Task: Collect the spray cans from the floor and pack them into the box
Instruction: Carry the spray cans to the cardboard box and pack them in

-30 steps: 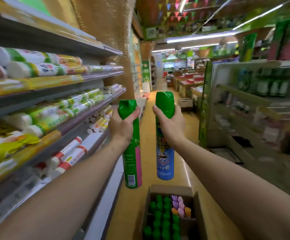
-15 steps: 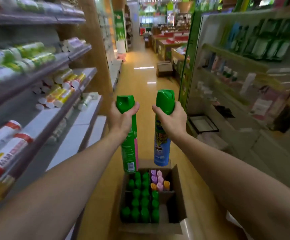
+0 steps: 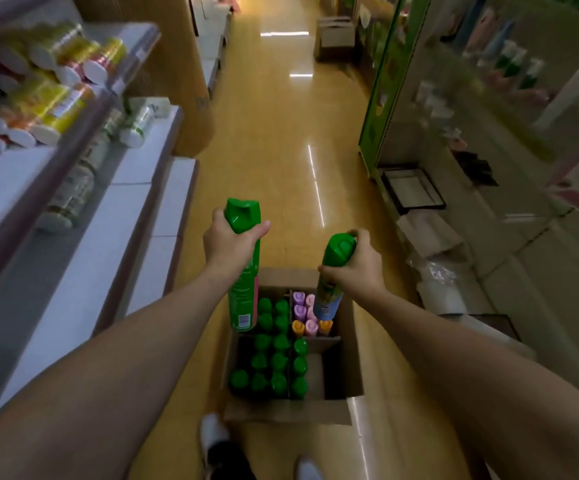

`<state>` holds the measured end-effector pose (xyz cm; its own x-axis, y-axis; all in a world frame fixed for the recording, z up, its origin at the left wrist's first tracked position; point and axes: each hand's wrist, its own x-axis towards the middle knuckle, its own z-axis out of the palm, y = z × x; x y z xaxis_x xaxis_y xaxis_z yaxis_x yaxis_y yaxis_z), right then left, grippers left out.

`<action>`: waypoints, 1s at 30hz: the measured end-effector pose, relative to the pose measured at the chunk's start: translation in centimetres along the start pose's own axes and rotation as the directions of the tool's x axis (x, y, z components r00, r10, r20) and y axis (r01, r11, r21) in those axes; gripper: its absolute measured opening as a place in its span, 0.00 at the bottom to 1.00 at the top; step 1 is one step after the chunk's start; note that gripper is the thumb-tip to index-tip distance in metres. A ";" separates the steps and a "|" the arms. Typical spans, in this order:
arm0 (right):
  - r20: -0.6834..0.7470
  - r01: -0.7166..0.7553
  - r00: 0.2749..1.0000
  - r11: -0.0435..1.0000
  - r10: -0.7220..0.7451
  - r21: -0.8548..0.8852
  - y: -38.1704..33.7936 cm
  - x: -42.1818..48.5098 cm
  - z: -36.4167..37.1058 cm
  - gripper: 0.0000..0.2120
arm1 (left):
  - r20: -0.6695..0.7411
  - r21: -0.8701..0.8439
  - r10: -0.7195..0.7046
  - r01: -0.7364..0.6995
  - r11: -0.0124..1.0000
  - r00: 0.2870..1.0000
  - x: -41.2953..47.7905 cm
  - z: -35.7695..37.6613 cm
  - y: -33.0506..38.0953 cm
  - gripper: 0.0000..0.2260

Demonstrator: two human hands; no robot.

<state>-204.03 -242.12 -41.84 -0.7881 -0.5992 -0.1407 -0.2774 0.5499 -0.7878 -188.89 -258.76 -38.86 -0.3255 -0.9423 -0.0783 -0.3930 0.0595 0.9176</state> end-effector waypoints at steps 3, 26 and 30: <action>0.020 -0.080 0.996 0.993 0.082 -0.081 1.3 1.8 2.5 0.41 | 0.060 0.036 -0.020 0.018 0.999 0.998 3.8 0.0 -2.3 0.24; -0.074 -0.744 0.642 0.597 0.763 -0.301 27.0 9.3 21.4 0.28 | 0.317 0.499 -0.237 0.051 0.865 0.918 25.5 13.7 -30.9 0.31; -0.101 -0.746 0.638 0.579 0.764 -0.330 30.8 9.5 23.5 0.29 | 0.422 0.506 -0.096 -0.147 0.850 0.901 25.8 17.8 -31.0 0.30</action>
<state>-207.13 -244.55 -81.56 -0.7701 0.0966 -0.6305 0.2458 0.9571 -0.1535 -200.42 -279.05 -76.25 -0.6189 -0.7159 -0.3232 -0.7216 0.3557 0.5939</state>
